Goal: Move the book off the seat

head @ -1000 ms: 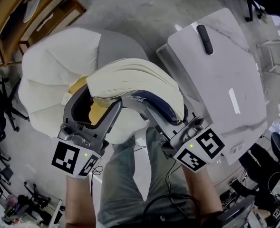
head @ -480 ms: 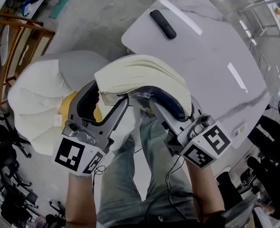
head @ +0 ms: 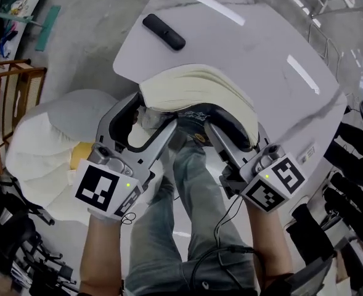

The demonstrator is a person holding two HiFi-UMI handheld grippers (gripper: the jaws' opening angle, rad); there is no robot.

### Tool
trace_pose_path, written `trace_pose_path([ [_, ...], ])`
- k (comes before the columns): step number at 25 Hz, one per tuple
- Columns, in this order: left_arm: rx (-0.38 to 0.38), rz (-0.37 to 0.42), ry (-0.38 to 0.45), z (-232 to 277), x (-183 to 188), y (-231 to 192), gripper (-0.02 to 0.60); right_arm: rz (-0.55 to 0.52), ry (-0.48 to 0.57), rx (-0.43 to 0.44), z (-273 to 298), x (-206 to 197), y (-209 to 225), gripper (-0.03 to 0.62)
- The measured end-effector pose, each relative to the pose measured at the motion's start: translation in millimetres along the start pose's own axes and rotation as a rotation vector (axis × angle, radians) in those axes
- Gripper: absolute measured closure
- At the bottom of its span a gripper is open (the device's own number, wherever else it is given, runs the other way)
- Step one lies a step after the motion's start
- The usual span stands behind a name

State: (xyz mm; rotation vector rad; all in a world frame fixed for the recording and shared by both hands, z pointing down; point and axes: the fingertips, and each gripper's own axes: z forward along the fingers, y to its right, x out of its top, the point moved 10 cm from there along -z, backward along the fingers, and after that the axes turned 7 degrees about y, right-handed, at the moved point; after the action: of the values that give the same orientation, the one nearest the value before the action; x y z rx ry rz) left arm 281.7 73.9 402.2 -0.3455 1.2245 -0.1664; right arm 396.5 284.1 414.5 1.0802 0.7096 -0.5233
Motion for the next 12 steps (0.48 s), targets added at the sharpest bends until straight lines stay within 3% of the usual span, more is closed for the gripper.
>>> trace_pose_path([
  [12, -0.079, -0.013, -0.132, 99, -25, 8, 0.276, 0.080, -0.006, -0.105, -7, 2, 89, 0.393],
])
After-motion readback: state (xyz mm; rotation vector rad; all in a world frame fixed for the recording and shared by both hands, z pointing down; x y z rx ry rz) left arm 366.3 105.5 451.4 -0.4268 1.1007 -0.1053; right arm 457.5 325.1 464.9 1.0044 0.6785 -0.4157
